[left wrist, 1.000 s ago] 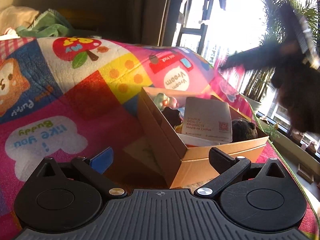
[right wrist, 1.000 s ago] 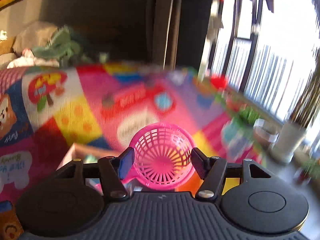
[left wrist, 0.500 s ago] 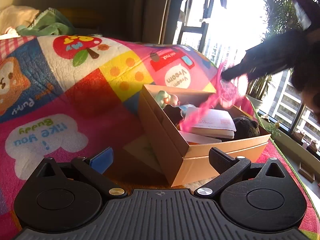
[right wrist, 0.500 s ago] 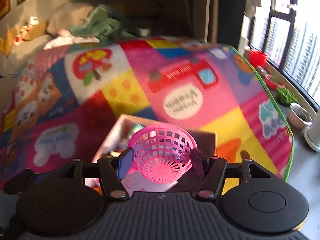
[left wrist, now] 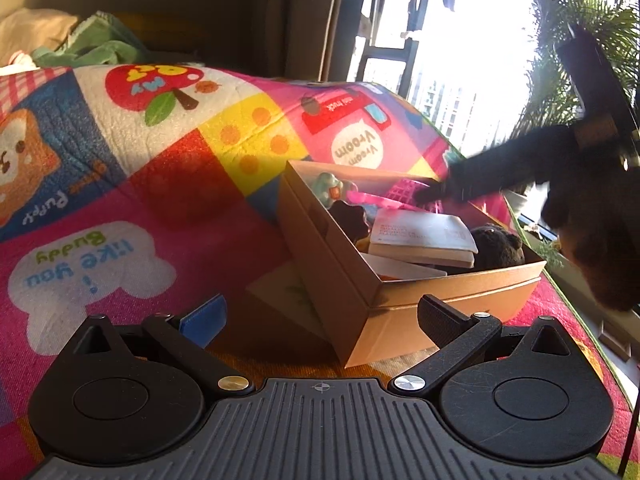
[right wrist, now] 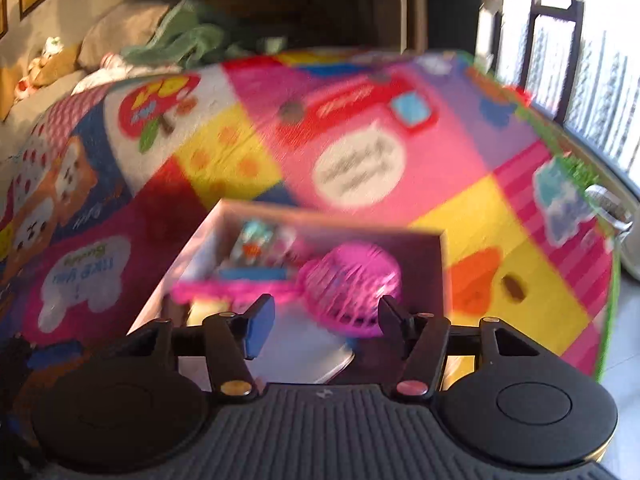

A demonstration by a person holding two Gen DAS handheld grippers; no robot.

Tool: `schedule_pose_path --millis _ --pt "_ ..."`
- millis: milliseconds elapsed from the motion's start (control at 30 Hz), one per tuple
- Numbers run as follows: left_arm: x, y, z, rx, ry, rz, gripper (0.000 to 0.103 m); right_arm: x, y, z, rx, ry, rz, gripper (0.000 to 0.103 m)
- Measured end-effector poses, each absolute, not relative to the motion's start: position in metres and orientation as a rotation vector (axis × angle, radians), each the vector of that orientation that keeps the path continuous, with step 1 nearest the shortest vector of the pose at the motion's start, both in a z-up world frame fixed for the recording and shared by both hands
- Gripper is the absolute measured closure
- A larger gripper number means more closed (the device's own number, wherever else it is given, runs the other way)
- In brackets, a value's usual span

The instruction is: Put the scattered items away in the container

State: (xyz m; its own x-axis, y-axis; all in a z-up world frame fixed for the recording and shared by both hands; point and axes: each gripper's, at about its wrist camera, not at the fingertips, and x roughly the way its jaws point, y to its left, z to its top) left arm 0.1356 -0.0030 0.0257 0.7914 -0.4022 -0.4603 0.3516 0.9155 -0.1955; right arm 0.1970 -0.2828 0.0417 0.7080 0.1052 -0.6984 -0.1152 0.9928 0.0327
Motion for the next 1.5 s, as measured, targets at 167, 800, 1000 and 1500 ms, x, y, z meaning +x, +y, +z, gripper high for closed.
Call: schedule_pose_path --millis 167,800,1000,1500 --pt "0.136 -0.003 0.026 -0.100 0.521 -0.401 0.000 0.157 -0.267 0.034 -0.130 0.745 0.156 0.040" --pt "0.180 -0.097 0.083 0.346 0.510 -0.474 0.000 0.106 -0.330 0.050 0.036 0.682 0.163 0.065" --pt "0.191 -0.117 0.077 0.409 0.578 -0.548 0.000 0.135 -0.336 0.062 0.220 0.698 0.256 0.065" --pt "0.212 -0.118 0.058 0.486 0.624 -0.509 0.000 0.135 -0.356 0.039 0.375 0.795 0.336 0.068"
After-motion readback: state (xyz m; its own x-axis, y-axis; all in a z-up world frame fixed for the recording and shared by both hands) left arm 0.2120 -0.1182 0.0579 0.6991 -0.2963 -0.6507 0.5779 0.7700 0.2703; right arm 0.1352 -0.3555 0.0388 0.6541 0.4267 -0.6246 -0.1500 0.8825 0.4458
